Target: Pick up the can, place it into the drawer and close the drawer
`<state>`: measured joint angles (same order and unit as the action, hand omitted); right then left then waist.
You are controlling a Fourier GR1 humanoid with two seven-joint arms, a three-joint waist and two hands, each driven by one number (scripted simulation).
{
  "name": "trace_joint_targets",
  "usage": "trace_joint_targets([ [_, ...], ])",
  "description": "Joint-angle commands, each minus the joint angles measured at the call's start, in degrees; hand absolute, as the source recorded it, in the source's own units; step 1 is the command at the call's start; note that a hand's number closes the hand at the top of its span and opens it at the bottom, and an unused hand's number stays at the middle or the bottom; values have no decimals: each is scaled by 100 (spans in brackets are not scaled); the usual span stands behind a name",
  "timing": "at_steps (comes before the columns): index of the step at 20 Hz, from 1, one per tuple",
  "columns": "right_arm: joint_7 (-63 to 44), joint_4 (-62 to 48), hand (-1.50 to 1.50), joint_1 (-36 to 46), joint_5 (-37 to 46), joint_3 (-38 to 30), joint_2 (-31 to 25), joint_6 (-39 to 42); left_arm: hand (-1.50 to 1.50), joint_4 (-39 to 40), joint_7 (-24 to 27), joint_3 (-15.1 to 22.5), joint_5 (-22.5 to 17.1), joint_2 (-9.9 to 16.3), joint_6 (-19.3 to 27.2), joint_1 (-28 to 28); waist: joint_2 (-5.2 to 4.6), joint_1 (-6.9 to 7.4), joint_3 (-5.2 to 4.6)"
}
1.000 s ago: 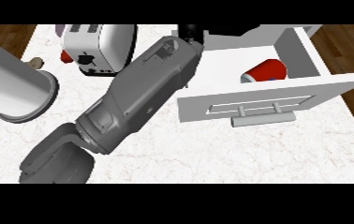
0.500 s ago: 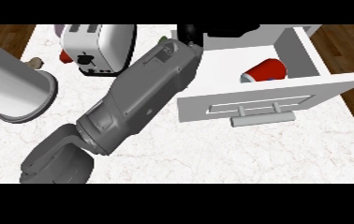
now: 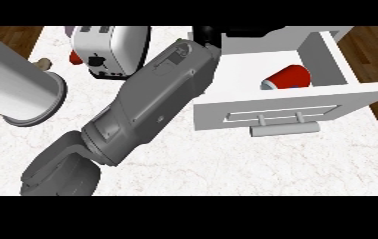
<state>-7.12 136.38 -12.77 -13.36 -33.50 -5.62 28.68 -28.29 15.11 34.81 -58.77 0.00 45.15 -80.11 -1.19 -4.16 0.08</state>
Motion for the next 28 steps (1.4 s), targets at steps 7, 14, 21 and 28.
trace_joint_targets([
  [7, 613, -158, -150, 725, 2753, 1138, -58, -88, -150, -218, 116, -32, -160, 0, 159, -145, 63, 344, -2],
  [14, 180, -607, -150, 1796, 4623, 2575, -42, -724, -150, -110, -139, -66, -177, 0, 182, -235, 71, 377, -9],
  [21, 755, -2625, -150, 2792, 6022, 3116, -136, -1581, -150, -314, -284, -56, 138, 215, 72, 62, 102, 560, -9],
  [28, 1355, -4298, -150, 3645, 6775, 3395, -491, -2032, -150, -637, -538, -101, 320, 487, 89, 264, 107, 578, -7],
])
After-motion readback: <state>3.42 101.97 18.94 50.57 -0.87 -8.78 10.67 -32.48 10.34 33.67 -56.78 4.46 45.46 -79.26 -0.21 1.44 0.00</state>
